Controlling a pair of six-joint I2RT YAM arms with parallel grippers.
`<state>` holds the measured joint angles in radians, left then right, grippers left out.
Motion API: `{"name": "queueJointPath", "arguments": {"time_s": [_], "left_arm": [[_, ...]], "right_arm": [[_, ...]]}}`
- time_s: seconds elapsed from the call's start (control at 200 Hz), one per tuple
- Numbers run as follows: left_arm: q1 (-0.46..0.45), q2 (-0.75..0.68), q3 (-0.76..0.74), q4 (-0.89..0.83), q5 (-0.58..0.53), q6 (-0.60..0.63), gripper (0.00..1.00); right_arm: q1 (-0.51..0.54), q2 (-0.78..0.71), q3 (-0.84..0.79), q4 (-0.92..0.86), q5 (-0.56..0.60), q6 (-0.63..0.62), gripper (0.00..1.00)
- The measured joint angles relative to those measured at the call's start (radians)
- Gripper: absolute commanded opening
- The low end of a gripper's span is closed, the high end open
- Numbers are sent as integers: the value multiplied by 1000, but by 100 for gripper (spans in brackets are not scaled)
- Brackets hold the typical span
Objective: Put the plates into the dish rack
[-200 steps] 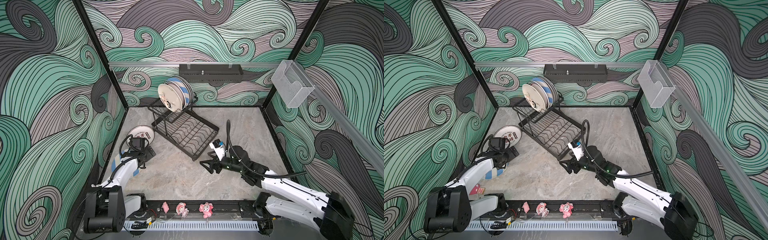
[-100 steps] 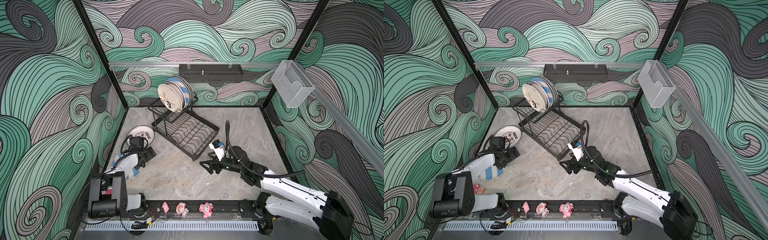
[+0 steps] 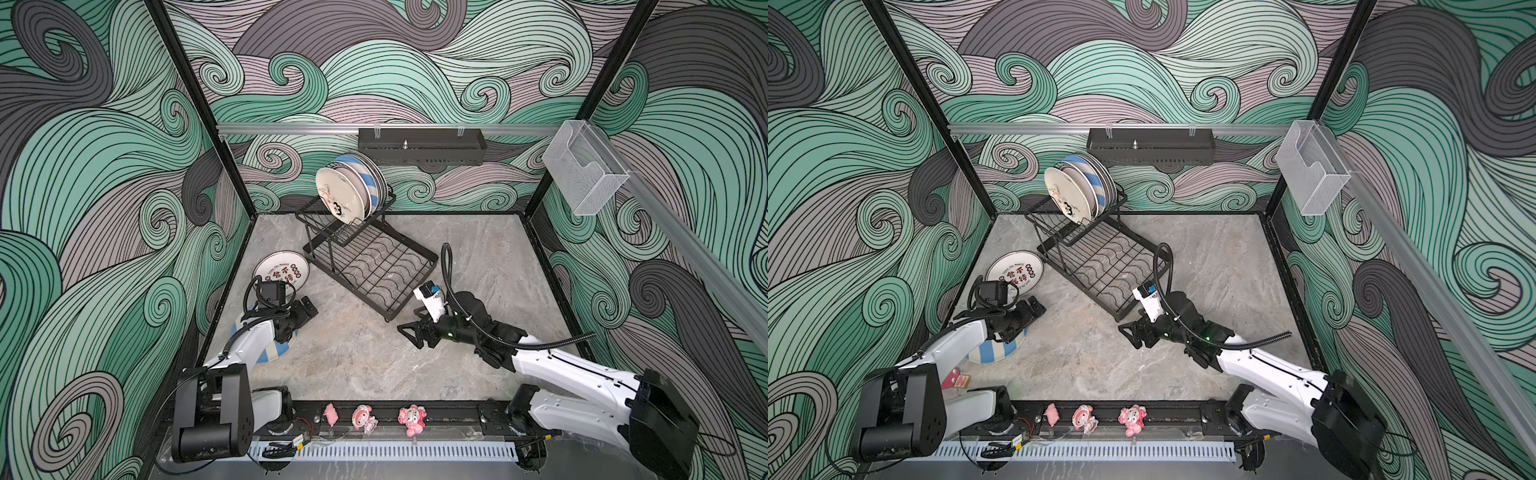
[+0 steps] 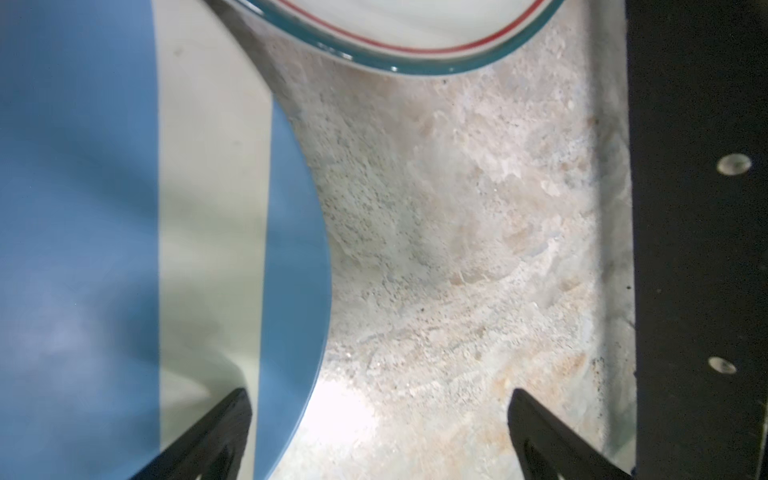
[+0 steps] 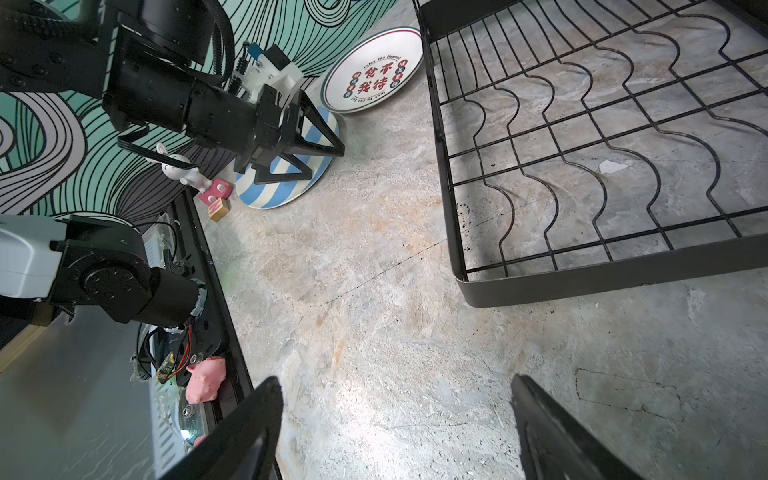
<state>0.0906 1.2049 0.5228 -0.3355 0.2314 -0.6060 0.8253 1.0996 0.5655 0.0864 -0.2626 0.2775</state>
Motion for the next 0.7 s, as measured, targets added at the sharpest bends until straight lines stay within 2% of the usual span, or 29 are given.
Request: {"name": "queueJointPath", "arguments": {"time_s": [0.17, 0.425, 0.7], "left_arm": [[-12, -2, -3, 2, 77, -15, 99], [-76, -18, -22, 3, 174, -23, 99], [-240, -67, -63, 25, 201, -88, 99]], "right_arm": [[0, 13, 21, -2, 0, 0, 86], [0, 48, 99, -68, -8, -16, 87], [-1, 101, 138, -90, -37, -25, 87]]}}
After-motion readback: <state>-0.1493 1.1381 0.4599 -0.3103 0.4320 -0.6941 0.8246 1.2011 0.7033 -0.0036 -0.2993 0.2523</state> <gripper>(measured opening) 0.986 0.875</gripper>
